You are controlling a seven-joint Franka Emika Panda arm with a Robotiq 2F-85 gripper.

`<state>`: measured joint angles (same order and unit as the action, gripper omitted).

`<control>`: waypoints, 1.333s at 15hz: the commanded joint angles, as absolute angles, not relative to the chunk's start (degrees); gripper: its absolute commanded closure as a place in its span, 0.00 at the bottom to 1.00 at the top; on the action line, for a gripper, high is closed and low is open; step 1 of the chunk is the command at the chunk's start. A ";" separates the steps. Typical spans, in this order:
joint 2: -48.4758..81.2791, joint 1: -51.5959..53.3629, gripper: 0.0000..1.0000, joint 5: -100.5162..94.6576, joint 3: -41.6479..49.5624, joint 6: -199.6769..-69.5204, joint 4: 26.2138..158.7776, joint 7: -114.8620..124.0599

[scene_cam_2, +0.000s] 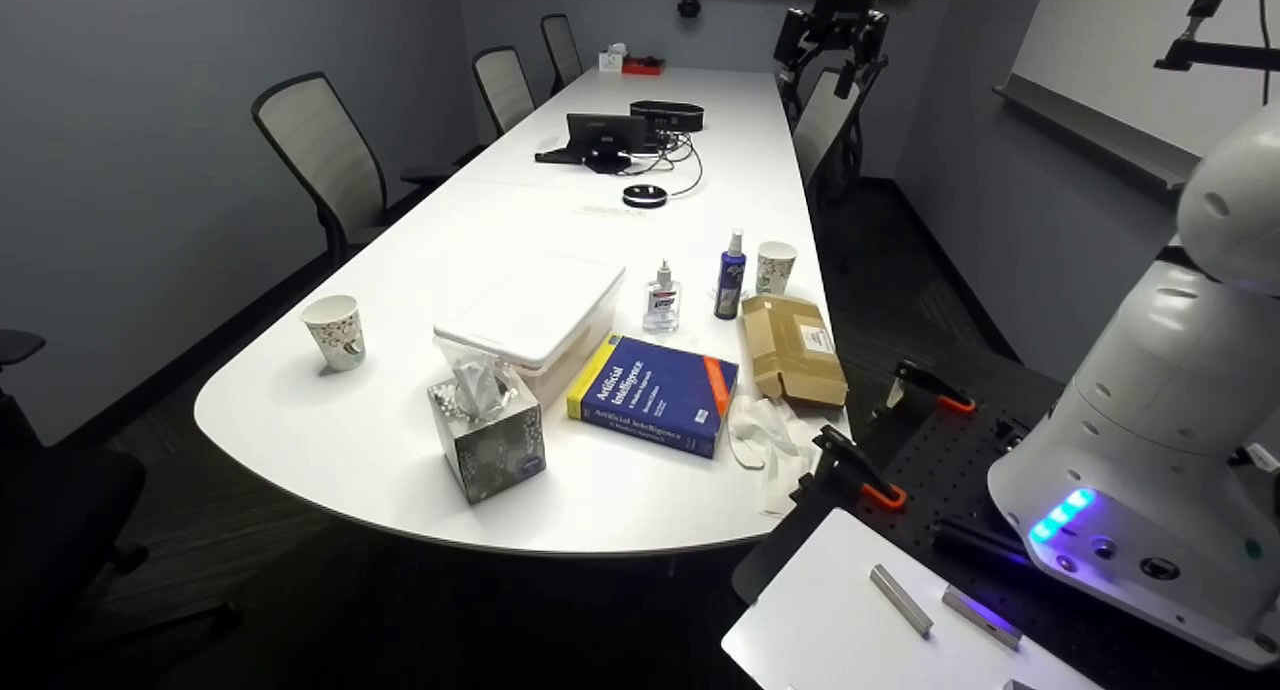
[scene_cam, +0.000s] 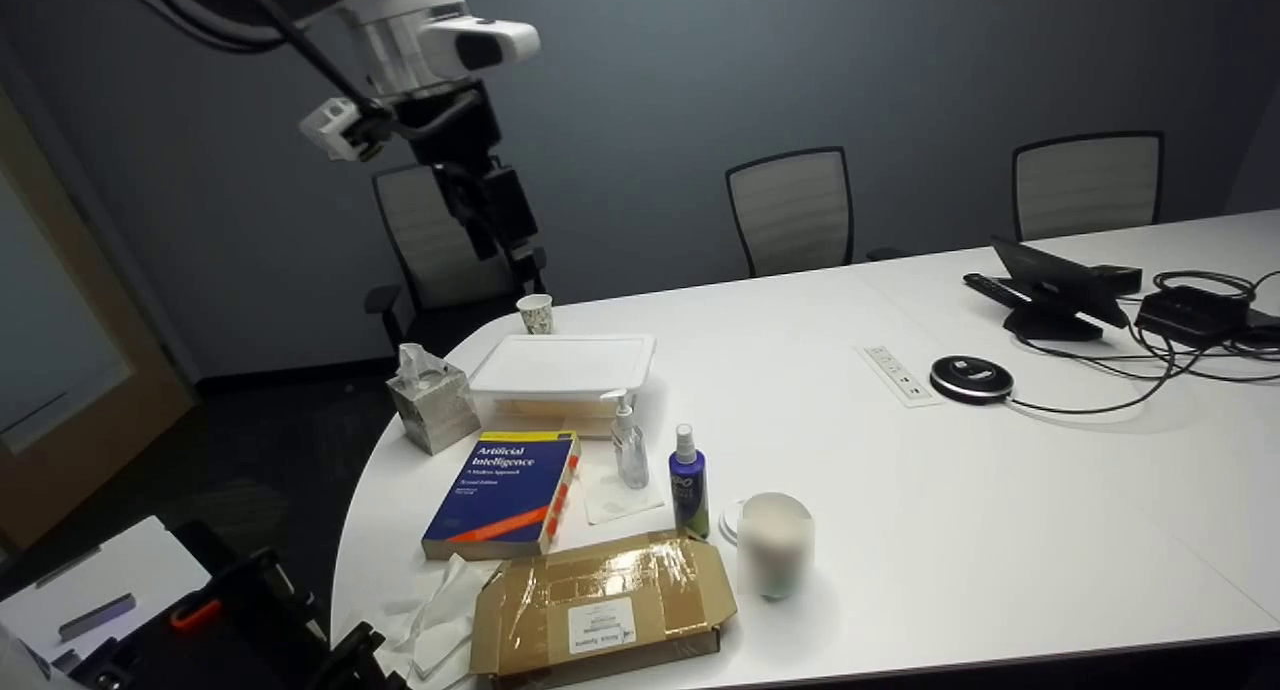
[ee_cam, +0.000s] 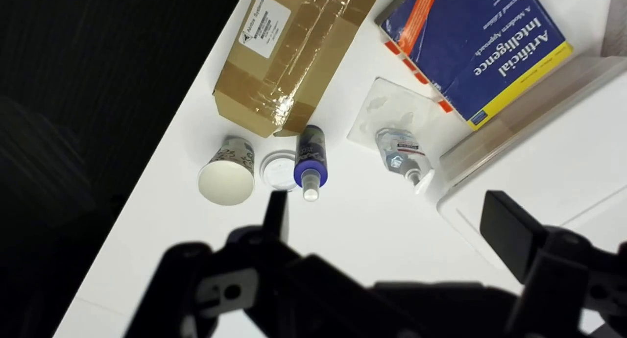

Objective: Move the blue spray bottle and place it next to the tissue box

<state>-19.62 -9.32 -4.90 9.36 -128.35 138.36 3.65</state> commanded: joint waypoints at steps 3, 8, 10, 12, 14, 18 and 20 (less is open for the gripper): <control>2.87 -9.69 0.00 -2.88 10.93 -130.03 120.89 2.14; 19.49 -11.84 0.00 3.36 10.53 -131.12 108.46 -1.69; 24.41 -13.42 0.00 6.22 9.76 -131.05 105.20 -3.24; 28.57 -15.03 0.00 8.45 8.96 -130.86 102.46 -4.65; 31.76 -16.57 0.00 10.04 8.18 -130.68 100.28 -5.22; 36.05 -18.47 0.00 11.38 7.09 -131.23 98.02 -5.22; 37.64 -19.10 0.00 12.09 6.54 -131.32 97.33 -5.25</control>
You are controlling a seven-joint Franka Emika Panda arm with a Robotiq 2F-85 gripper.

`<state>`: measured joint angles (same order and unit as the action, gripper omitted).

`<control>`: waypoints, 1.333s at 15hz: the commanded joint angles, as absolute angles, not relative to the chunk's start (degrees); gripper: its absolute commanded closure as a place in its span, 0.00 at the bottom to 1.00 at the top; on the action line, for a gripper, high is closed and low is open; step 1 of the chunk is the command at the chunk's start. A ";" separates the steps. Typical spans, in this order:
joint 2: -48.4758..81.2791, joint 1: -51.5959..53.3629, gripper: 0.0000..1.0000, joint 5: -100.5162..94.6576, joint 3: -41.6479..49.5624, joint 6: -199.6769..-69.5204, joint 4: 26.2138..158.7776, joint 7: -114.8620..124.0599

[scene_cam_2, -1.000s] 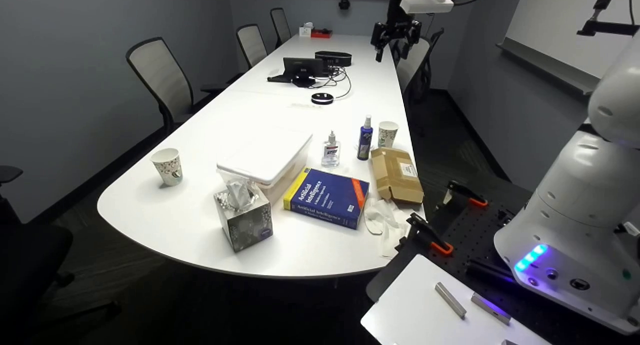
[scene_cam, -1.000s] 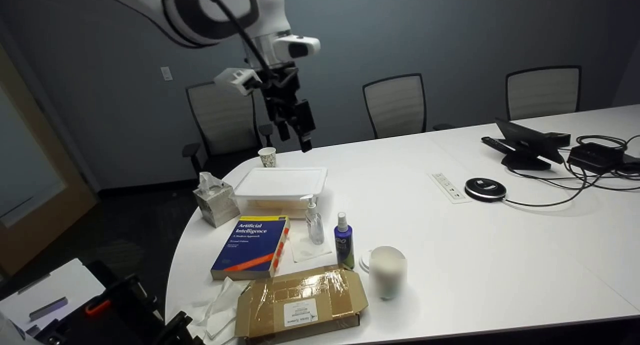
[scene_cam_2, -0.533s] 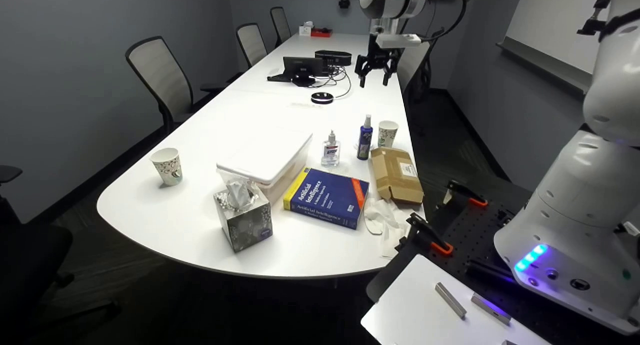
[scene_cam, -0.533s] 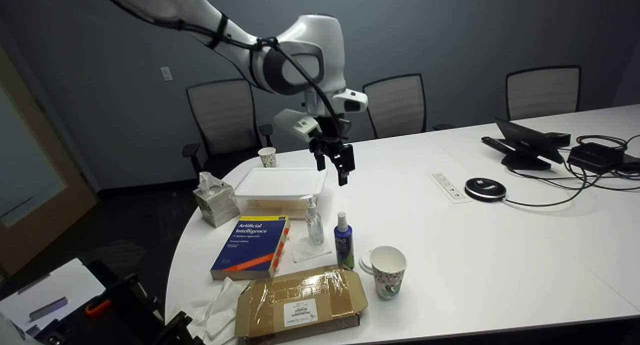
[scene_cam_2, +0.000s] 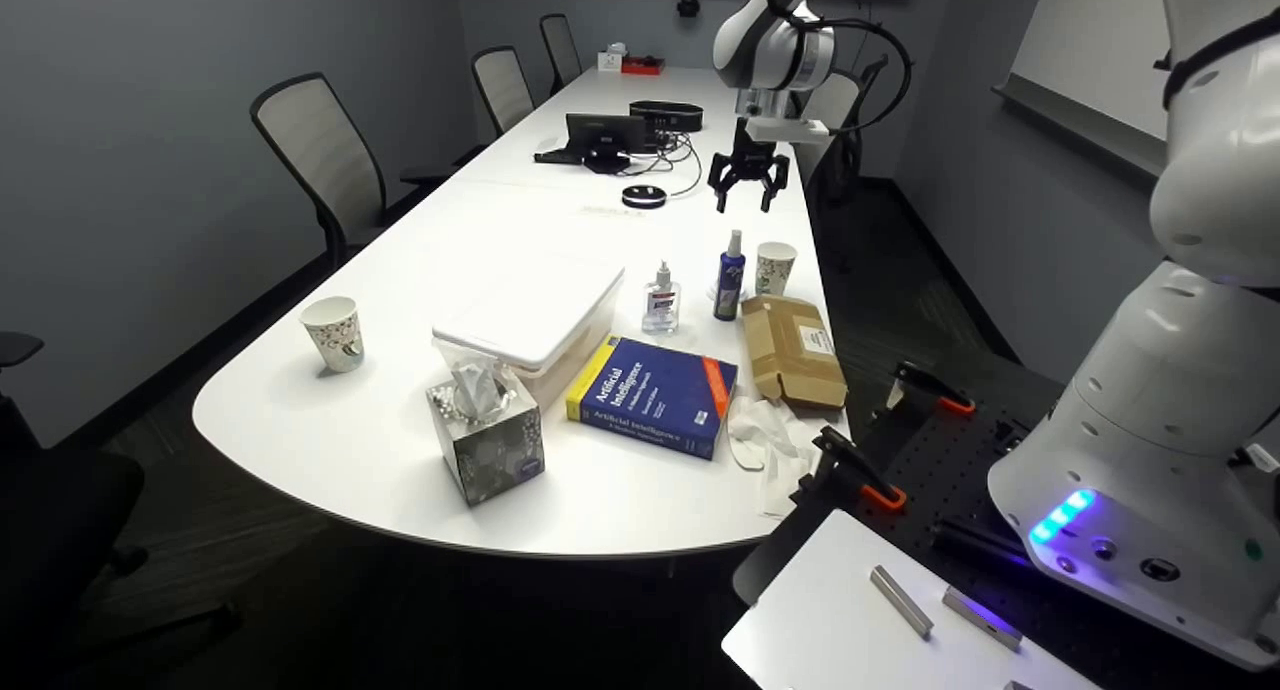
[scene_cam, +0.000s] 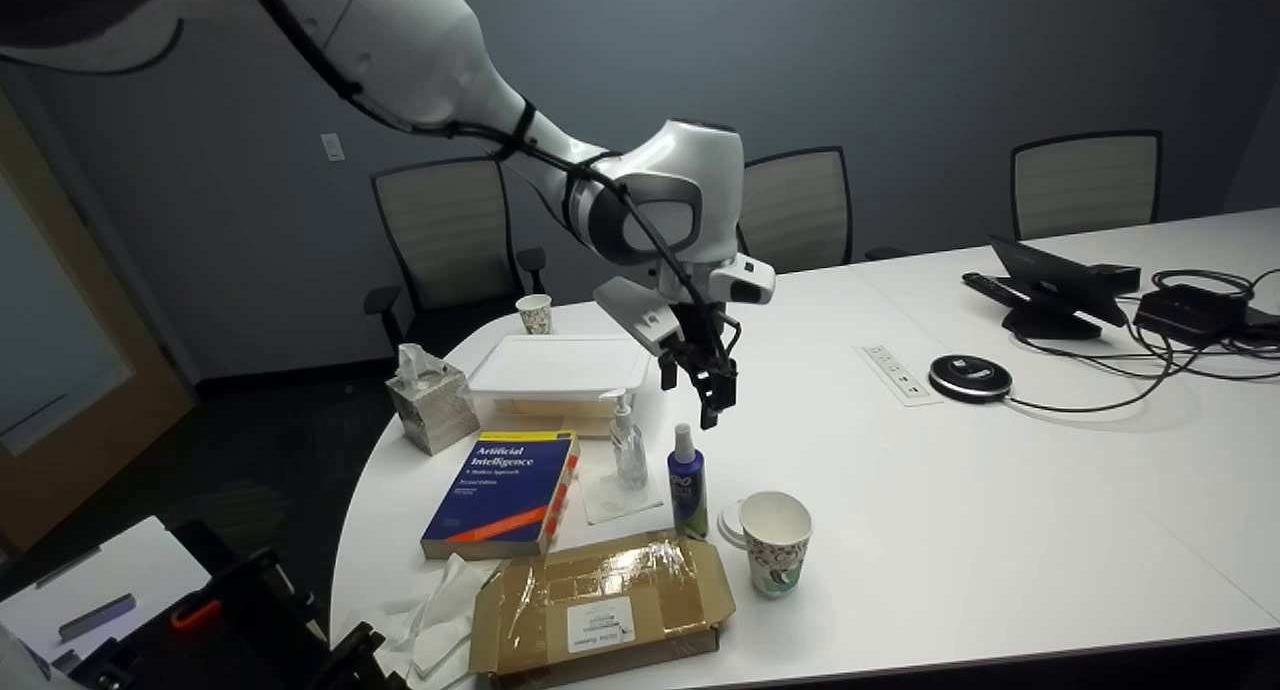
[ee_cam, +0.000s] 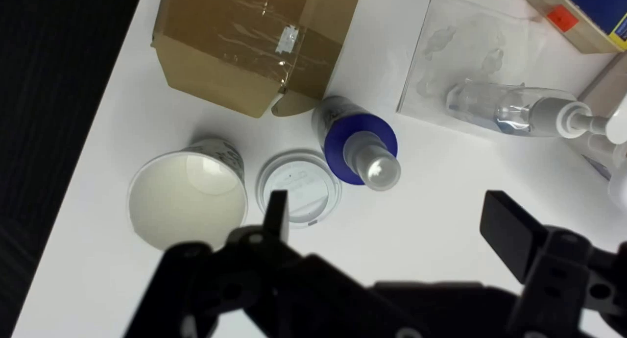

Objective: Move the blue spray bottle and place it next to the tissue box

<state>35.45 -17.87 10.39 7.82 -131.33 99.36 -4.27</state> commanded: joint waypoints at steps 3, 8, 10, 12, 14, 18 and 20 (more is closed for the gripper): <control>39.56 -19.34 0.00 12.30 6.02 -131.26 96.59 -4.90; 41.15 -19.52 0.00 12.98 5.47 -131.86 96.47 -4.54; 41.42 -19.38 0.00 12.92 5.62 -132.18 96.44 -4.26; 41.63 -19.41 0.00 12.96 5.61 -132.47 96.39 -4.25; 41.65 -19.43 0.00 13.03 5.61 -132.67 96.52 -4.19; 41.70 -19.50 0.41 13.07 5.68 -132.75 96.56 -4.08; 41.71 -19.55 0.58 13.11 5.67 -132.86 96.63 -4.10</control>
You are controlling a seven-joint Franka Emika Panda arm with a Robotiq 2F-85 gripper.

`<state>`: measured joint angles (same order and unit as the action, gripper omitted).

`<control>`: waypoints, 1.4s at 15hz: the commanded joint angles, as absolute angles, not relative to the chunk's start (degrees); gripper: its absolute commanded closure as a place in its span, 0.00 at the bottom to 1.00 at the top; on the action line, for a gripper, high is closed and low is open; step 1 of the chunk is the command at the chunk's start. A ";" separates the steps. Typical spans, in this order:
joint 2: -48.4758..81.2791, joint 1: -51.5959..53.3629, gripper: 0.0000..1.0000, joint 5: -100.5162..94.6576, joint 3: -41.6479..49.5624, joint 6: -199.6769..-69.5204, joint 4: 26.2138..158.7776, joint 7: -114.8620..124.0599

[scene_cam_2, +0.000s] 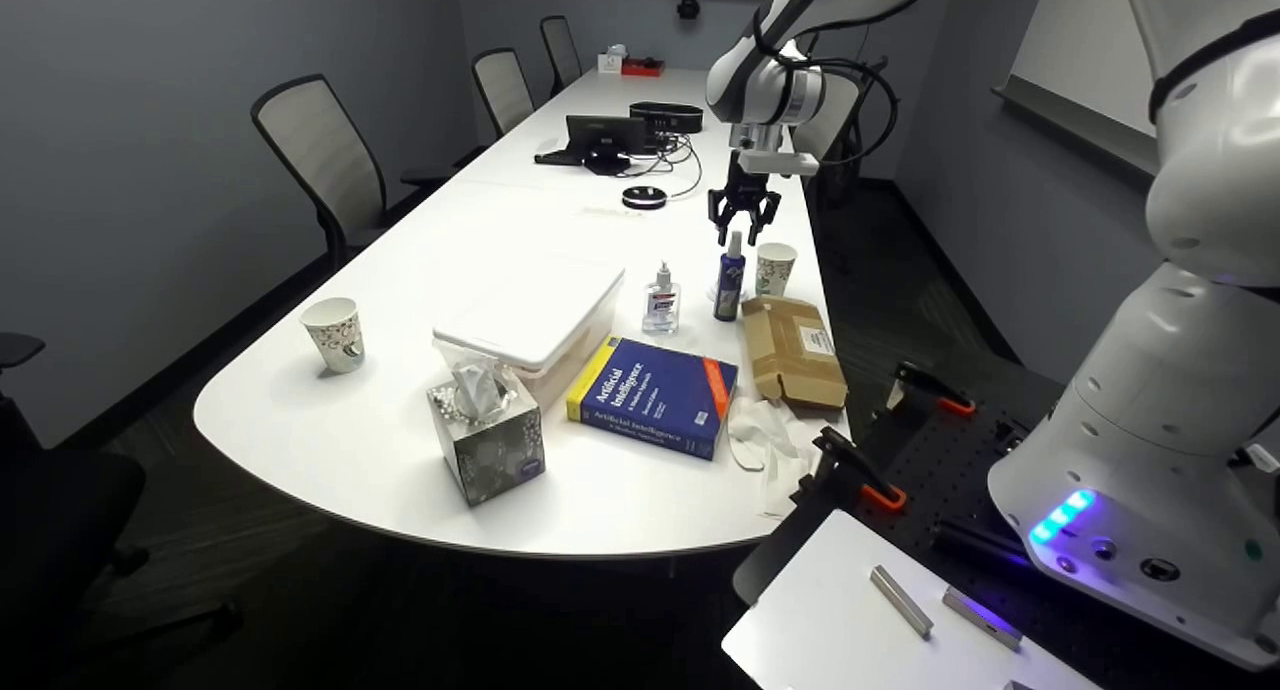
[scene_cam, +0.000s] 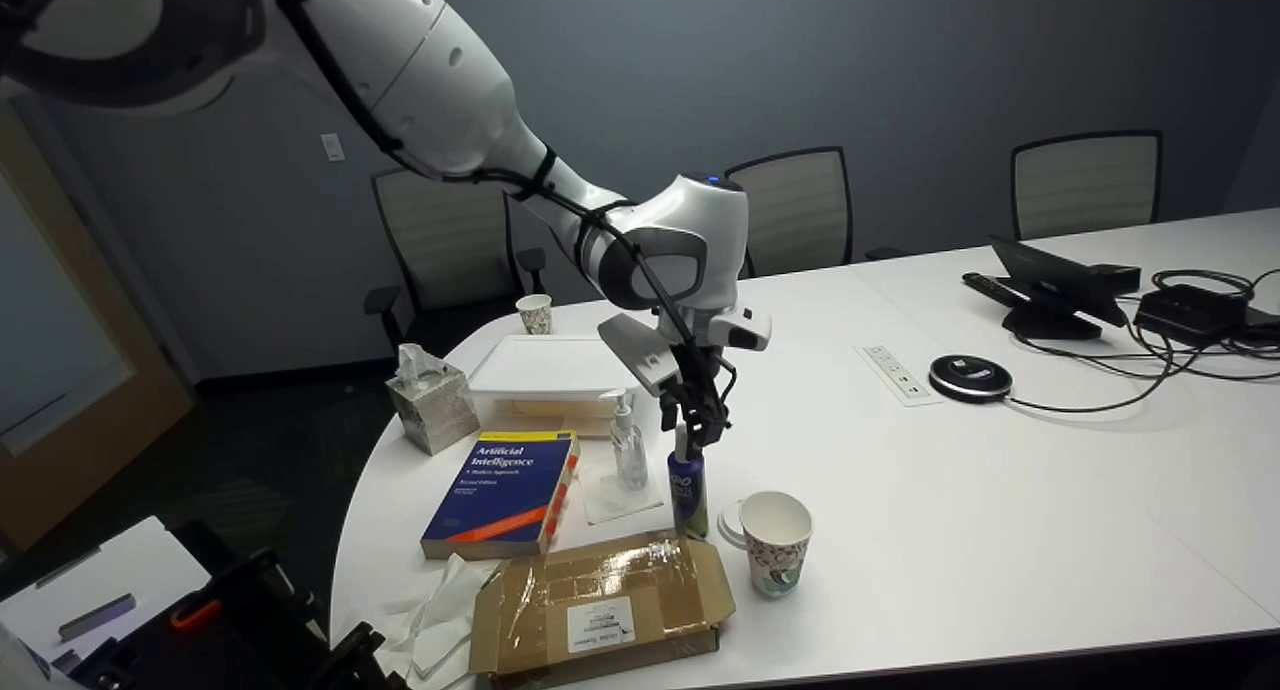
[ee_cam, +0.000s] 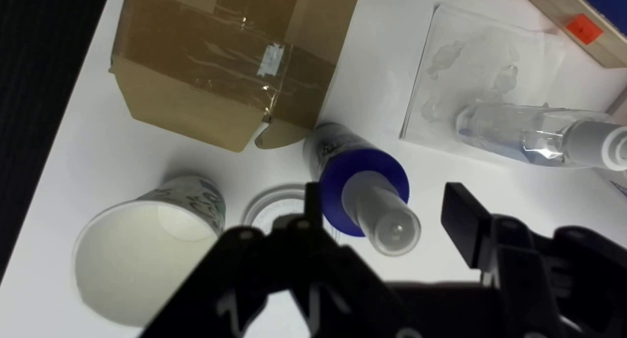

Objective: Move the blue spray bottle and place it next to the tissue box

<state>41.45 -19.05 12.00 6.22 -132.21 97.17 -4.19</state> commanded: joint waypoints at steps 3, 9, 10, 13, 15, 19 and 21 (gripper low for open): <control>41.80 -19.49 0.80 13.04 5.71 -133.07 96.63 -4.02; 41.72 -19.32 0.93 12.70 5.91 -132.96 96.44 -3.86; 41.14 -19.26 0.93 12.67 5.88 -132.85 96.71 -3.94; 38.49 -17.79 0.93 11.31 6.94 -132.52 98.01 -2.22; 35.95 -16.03 0.93 9.49 8.11 -132.37 99.41 -0.13; 28.66 -11.21 0.93 4.47 10.41 -132.50 103.70 6.14; 24.59 -8.40 0.93 1.04 11.16 -131.60 106.28 9.11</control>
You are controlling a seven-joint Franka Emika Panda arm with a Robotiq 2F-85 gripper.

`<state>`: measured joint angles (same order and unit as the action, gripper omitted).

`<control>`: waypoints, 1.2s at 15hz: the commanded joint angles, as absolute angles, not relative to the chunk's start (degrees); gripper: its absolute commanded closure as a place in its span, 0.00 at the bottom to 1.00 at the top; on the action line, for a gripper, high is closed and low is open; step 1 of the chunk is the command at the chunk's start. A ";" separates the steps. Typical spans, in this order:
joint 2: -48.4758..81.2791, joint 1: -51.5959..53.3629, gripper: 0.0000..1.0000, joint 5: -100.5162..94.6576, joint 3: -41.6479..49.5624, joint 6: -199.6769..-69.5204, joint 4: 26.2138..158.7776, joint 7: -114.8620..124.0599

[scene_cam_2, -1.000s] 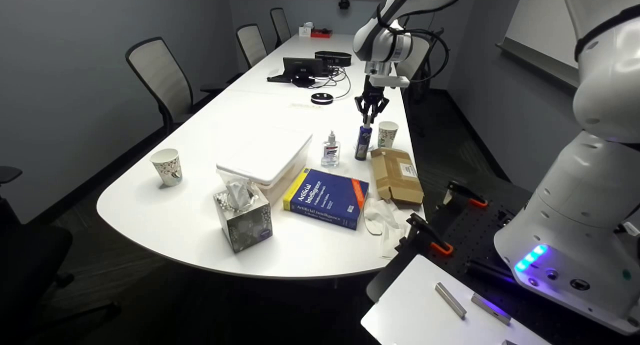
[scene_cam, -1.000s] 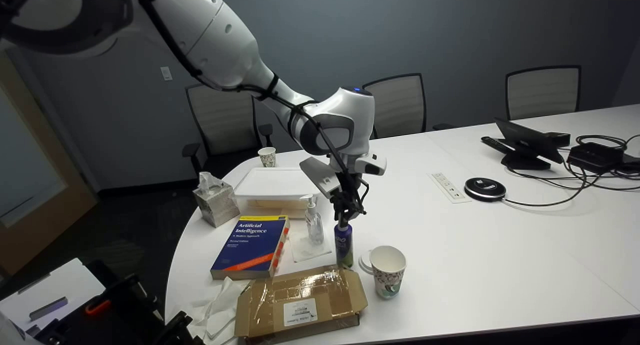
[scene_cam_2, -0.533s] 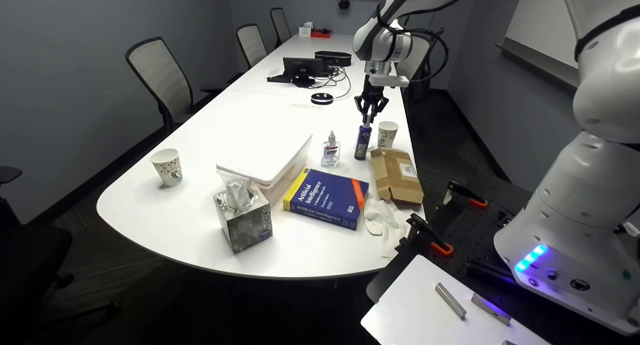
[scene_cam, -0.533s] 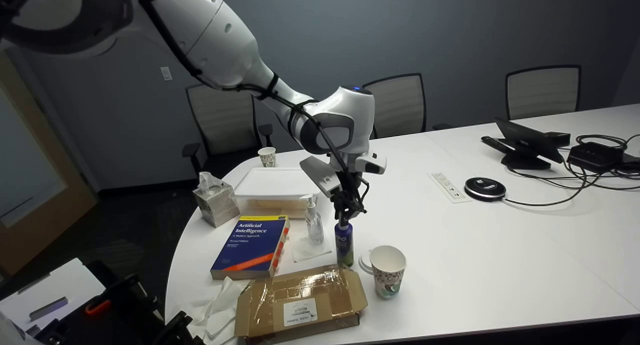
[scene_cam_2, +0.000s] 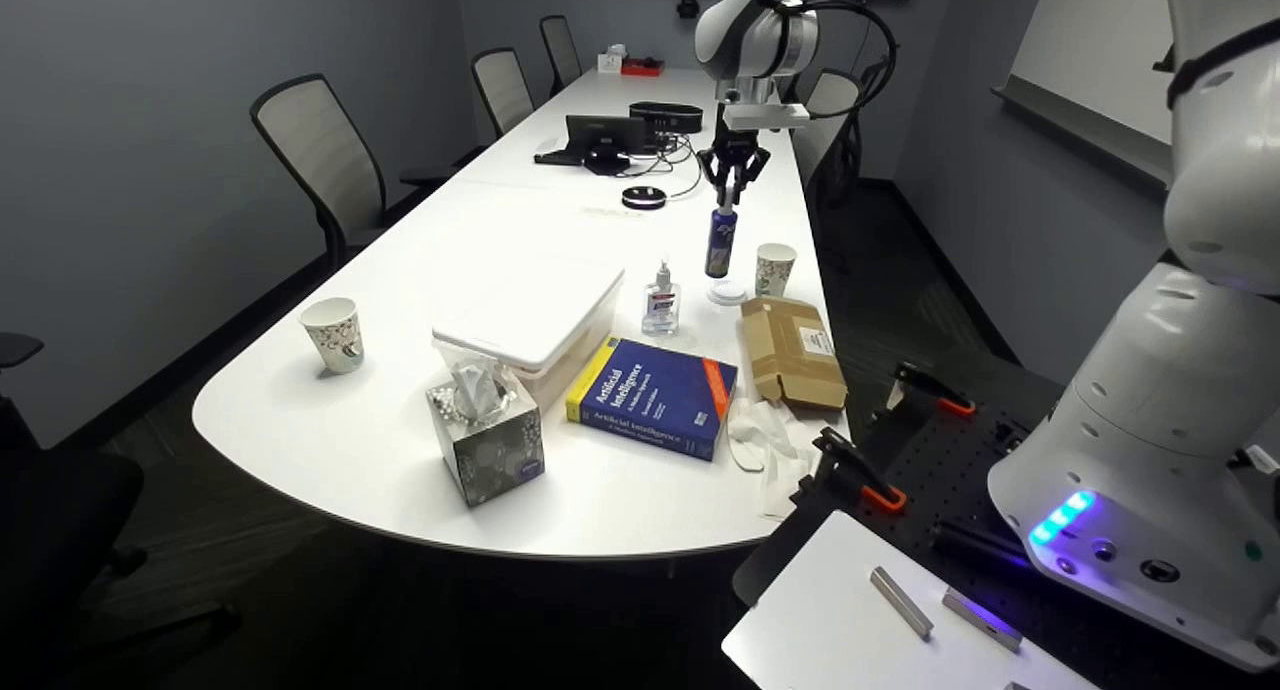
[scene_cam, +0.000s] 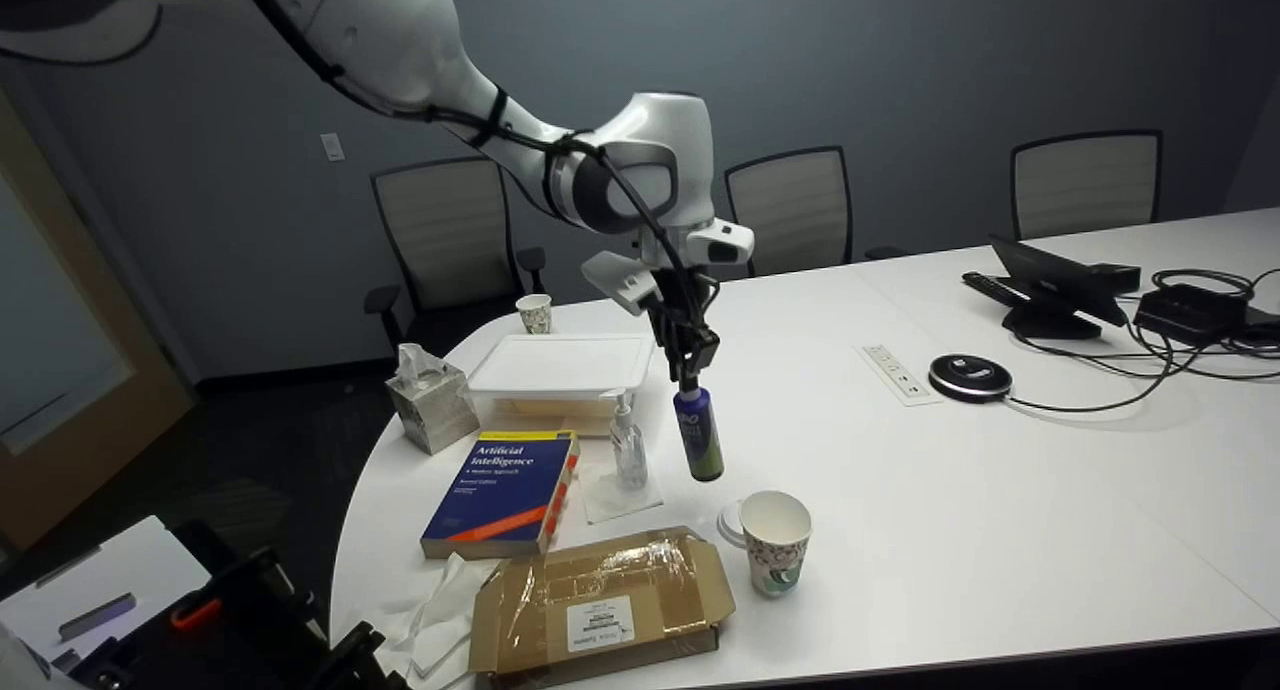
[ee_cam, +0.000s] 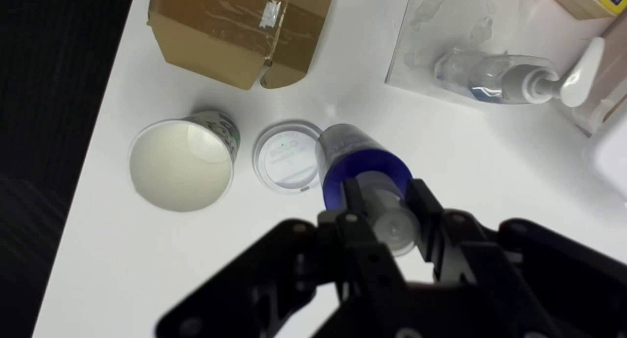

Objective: Move the blue spray bottle and place it next to the tissue box

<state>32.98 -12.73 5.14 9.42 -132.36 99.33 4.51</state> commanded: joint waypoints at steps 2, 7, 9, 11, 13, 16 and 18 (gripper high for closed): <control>20.11 -5.45 0.93 -2.68 11.40 -130.70 109.85 12.29; 8.94 -0.10 0.93 -9.47 9.14 -127.38 119.86 18.72; 5.04 1.11 0.93 -10.47 7.33 -125.58 123.39 19.47; 1.45 2.02 0.93 -10.98 5.14 -124.52 126.82 19.97; -1.06 2.76 0.93 -11.41 2.72 -124.45 129.62 20.47; -2.71 3.79 0.93 -11.76 -0.95 -125.29 132.38 20.84; -1.81 4.79 0.93 -10.97 -3.22 -125.32 132.86 19.15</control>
